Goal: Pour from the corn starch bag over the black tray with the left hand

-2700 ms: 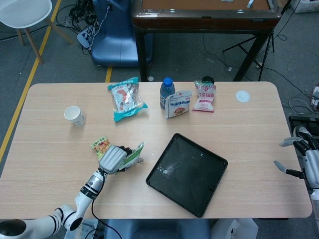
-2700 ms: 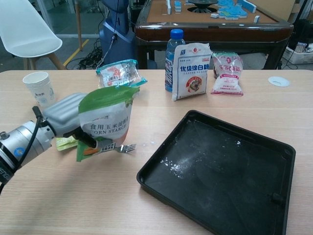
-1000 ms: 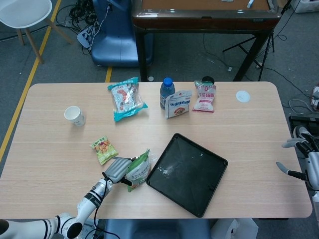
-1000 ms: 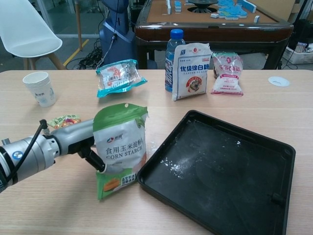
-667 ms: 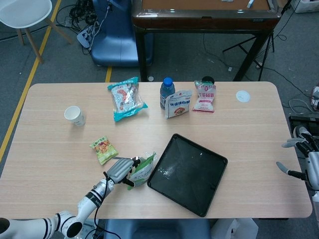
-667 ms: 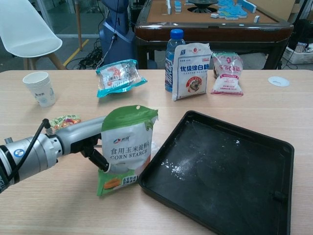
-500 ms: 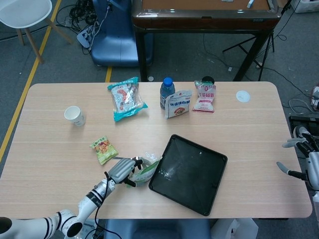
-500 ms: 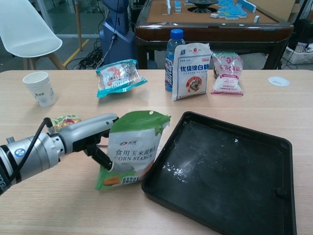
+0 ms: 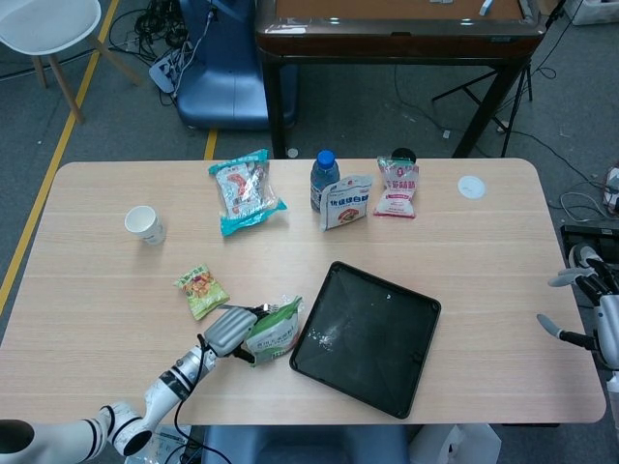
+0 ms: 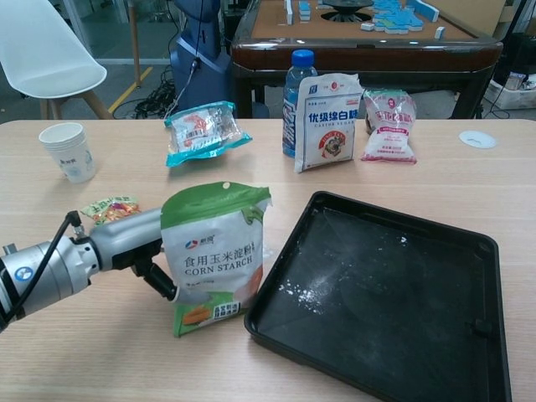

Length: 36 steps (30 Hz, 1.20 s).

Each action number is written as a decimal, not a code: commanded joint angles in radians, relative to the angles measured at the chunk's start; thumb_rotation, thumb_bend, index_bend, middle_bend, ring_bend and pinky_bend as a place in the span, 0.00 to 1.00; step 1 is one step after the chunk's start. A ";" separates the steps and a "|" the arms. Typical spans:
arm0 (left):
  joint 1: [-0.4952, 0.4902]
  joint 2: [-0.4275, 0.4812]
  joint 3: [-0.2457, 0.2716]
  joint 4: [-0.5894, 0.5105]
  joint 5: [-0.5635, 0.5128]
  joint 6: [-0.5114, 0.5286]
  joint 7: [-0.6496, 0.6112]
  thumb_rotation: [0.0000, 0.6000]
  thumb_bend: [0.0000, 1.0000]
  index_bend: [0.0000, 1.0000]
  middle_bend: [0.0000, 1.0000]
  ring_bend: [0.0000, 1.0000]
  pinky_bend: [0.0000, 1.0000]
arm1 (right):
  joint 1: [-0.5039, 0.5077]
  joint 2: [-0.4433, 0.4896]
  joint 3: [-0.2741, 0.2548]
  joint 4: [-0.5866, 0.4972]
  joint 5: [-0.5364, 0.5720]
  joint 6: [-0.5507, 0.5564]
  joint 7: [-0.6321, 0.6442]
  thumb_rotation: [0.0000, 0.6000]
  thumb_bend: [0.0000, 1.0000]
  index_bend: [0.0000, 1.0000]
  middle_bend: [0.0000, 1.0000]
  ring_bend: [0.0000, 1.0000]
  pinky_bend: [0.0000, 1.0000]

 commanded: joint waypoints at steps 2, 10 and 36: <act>0.004 0.033 0.018 -0.039 0.017 0.015 -0.005 1.00 0.20 0.27 0.29 0.26 0.34 | 0.000 0.000 0.000 -0.002 0.001 0.000 -0.002 1.00 0.10 0.41 0.34 0.15 0.18; 0.011 0.085 0.043 -0.106 0.032 0.031 -0.001 1.00 0.20 0.24 0.25 0.23 0.30 | -0.001 0.001 0.000 -0.007 0.001 0.001 -0.006 1.00 0.10 0.41 0.34 0.15 0.18; 0.134 0.258 0.050 -0.200 -0.071 0.122 0.127 1.00 0.20 0.03 0.16 0.14 0.22 | 0.005 0.014 -0.003 -0.027 -0.010 -0.006 -0.024 1.00 0.10 0.41 0.34 0.15 0.18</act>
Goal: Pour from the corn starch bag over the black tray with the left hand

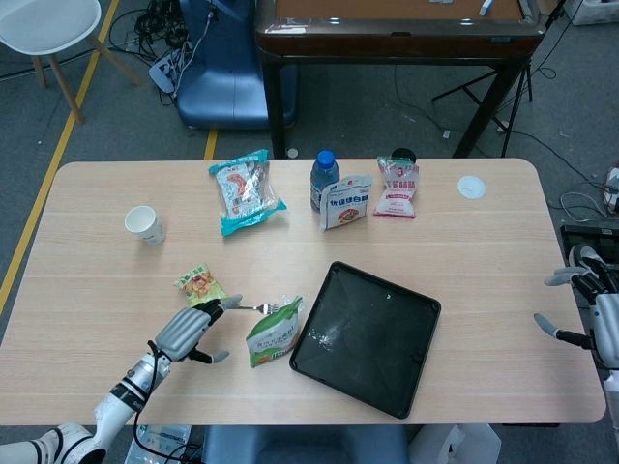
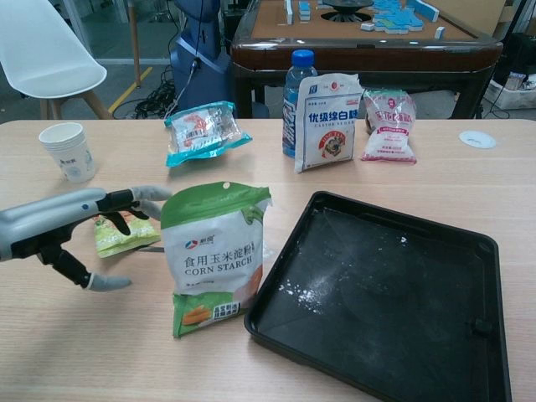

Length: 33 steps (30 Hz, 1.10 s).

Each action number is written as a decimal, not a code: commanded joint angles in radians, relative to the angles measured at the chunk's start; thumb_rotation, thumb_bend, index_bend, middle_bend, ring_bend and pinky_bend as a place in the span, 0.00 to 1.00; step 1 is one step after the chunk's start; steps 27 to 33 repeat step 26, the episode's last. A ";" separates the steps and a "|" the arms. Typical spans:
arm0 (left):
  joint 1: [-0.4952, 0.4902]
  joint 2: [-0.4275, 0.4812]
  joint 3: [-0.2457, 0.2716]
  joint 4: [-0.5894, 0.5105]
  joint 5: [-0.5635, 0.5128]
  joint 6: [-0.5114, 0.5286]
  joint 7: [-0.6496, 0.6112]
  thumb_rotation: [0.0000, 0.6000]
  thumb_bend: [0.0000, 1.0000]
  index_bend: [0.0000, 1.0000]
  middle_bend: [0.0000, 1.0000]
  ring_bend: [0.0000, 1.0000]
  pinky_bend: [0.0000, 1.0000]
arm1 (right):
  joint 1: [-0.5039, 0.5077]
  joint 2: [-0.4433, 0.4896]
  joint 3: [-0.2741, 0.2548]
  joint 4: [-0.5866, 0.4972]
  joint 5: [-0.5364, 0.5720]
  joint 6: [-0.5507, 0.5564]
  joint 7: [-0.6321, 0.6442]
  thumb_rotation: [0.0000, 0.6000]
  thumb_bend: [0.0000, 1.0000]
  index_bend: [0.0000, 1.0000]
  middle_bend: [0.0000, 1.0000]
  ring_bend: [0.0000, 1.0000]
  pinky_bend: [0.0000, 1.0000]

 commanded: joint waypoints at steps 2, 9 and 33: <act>0.041 0.060 0.000 -0.027 -0.029 0.038 0.024 1.00 0.20 0.03 0.16 0.14 0.22 | 0.002 0.006 -0.003 -0.003 -0.003 -0.005 -0.005 1.00 0.10 0.41 0.34 0.15 0.18; 0.135 0.161 -0.012 -0.077 -0.098 0.135 0.081 1.00 0.20 0.04 0.16 0.14 0.22 | 0.012 0.008 -0.009 -0.005 -0.008 -0.026 -0.010 1.00 0.10 0.41 0.34 0.15 0.18; 0.350 0.250 -0.054 -0.187 -0.177 0.406 0.264 1.00 0.20 0.07 0.16 0.14 0.22 | 0.056 -0.011 -0.054 -0.009 -0.085 -0.086 -0.012 1.00 0.10 0.41 0.35 0.15 0.18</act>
